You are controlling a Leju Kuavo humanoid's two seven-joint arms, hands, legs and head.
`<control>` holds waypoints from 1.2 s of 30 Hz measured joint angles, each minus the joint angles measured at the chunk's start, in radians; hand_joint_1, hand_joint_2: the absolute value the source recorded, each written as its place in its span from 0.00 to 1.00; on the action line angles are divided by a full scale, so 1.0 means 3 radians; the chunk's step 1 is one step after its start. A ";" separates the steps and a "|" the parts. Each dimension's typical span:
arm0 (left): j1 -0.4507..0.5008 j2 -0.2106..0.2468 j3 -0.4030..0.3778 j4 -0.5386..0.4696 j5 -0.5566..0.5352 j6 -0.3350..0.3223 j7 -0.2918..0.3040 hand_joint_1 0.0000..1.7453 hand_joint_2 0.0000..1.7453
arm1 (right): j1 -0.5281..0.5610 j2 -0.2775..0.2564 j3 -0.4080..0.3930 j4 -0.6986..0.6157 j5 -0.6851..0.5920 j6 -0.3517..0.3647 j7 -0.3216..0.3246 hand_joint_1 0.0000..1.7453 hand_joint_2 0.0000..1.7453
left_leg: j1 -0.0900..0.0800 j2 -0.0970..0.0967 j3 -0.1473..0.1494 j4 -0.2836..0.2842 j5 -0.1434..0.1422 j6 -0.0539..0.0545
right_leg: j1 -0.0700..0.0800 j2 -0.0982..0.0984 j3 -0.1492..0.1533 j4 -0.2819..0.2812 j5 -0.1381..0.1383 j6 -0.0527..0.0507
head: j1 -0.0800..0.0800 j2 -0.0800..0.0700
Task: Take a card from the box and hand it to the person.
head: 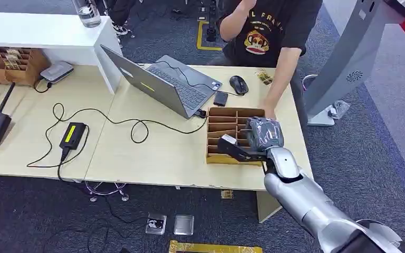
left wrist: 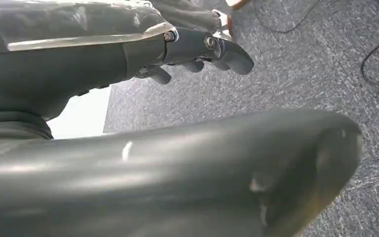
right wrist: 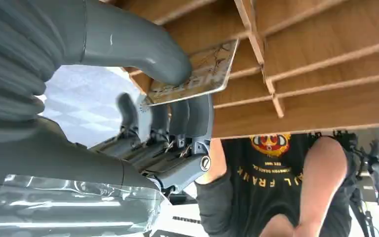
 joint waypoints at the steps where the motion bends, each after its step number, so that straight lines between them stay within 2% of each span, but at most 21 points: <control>1: 0.0000 0.0000 0.0000 0.0000 -0.0001 -0.0003 0.0000 0.00 0.00 | 0.0000 0.0001 0.0000 0.0003 0.0000 0.0000 -0.0004 1.00 1.00 | 0.0000 0.0000 0.0000 0.0000 0.0000 0.0000 | 0.0000 0.0000 0.0000 0.0000 0.0000 0.0000 | 0.0000 0.0000; 15: 0.0000 0.0001 0.0000 0.0000 0.0000 -0.0023 -0.0009 0.00 0.00 | -0.0002 0.0010 0.0000 0.0037 -0.0004 -0.0014 -0.0036 1.00 1.00 | 0.0000 0.0000 0.0001 0.0000 0.0000 0.0000 | 0.0000 0.0000 0.0001 0.0000 0.0000 0.0000 | 0.0000 0.0000; 23: 0.0001 0.0001 0.0000 0.0000 0.0019 -0.0020 -0.0010 0.00 0.00 | 0.0001 0.0019 -0.0009 0.0025 -0.0106 -0.0183 -0.0107 1.00 1.00 | 0.0000 0.0000 0.0000 0.0000 0.0000 0.0000 | 0.0000 0.0000 0.0000 0.0000 0.0000 0.0000 | -0.0001 0.0000; 28: 0.0005 0.0004 0.0000 0.0000 0.0034 -0.0018 -0.0018 0.00 0.00 | 0.0018 0.0000 -0.0072 -0.0159 -0.0160 -0.0282 -0.0092 1.00 1.00 | 0.0000 0.0000 0.0001 0.0000 0.0000 0.0000 | 0.0000 0.0000 0.0000 0.0000 0.0000 0.0000 | -0.0001 0.0000; 36: 0.0017 0.0017 0.0000 0.0000 0.0037 -0.0018 -0.0045 0.00 0.00 | 0.0166 -0.0118 -0.0198 -0.0885 -0.0214 -0.0256 0.0008 0.93 1.00 | 0.0000 0.0001 0.0002 0.0000 0.0000 0.0000 | 0.0000 0.0000 0.0000 0.0000 0.0000 0.0000 | 0.0000 0.0000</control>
